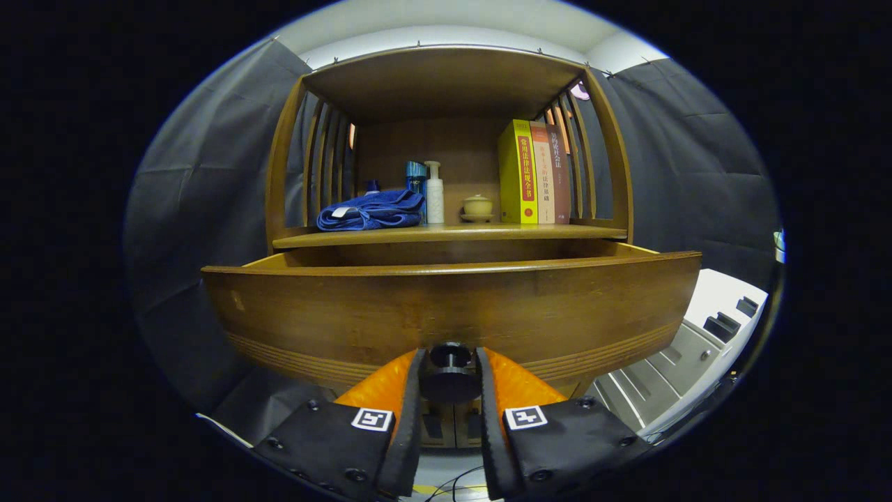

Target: Pull open the drawer, take out the items inside it, and place them on the countertop above the cabinet.

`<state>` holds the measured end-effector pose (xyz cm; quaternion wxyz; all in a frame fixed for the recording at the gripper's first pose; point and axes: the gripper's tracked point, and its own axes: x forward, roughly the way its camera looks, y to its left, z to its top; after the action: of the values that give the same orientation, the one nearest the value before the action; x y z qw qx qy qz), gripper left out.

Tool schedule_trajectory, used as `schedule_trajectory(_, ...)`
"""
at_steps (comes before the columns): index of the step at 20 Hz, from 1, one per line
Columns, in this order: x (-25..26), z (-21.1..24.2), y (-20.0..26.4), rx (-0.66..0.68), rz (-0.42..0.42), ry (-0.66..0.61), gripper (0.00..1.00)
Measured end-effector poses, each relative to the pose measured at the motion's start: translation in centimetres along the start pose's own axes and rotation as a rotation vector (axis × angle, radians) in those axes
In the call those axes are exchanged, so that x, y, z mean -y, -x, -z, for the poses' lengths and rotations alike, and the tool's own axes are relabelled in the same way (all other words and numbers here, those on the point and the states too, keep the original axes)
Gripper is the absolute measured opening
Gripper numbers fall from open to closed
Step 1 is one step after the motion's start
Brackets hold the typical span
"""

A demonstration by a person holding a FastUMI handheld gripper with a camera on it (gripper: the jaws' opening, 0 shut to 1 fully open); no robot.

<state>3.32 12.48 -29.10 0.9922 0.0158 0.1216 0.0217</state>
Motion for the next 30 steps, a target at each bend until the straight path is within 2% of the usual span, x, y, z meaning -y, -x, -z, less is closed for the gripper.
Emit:
schedule_trajectory(5, -0.4, 0.7, 1.1, -0.029, -0.053, 0.014, 0.80)
schedule_trajectory(8, 0.0, -3.5, 3.4, 0.045, -0.061, 0.019, 1.00)
schedule_trajectory(11, 0.0, -11.4, 3.2, 0.116, -0.093, 0.032, 1.00)
schedule_trajectory(13, -0.1, -14.8, 1.0, 0.048, -0.135, 0.077, 1.00)
schedule_trajectory(15, -0.3, -16.0, -2.1, -0.089, -0.191, 0.164, 1.00)
schedule_trajectory(18, 0.0, -13.6, -6.0, -0.350, -0.229, 0.232, 0.99)
schedule_trajectory(21, 0.8, -10.1, -8.3, -0.539, -0.229, 0.231, 0.98)
schedule_trajectory(25, 2.0, -6.0, -10.4, -0.715, -0.180, 0.187, 0.98)
schedule_trajectory(30, 2.9, -2.2, -12.7, -0.855, -0.127, 0.109, 0.97)
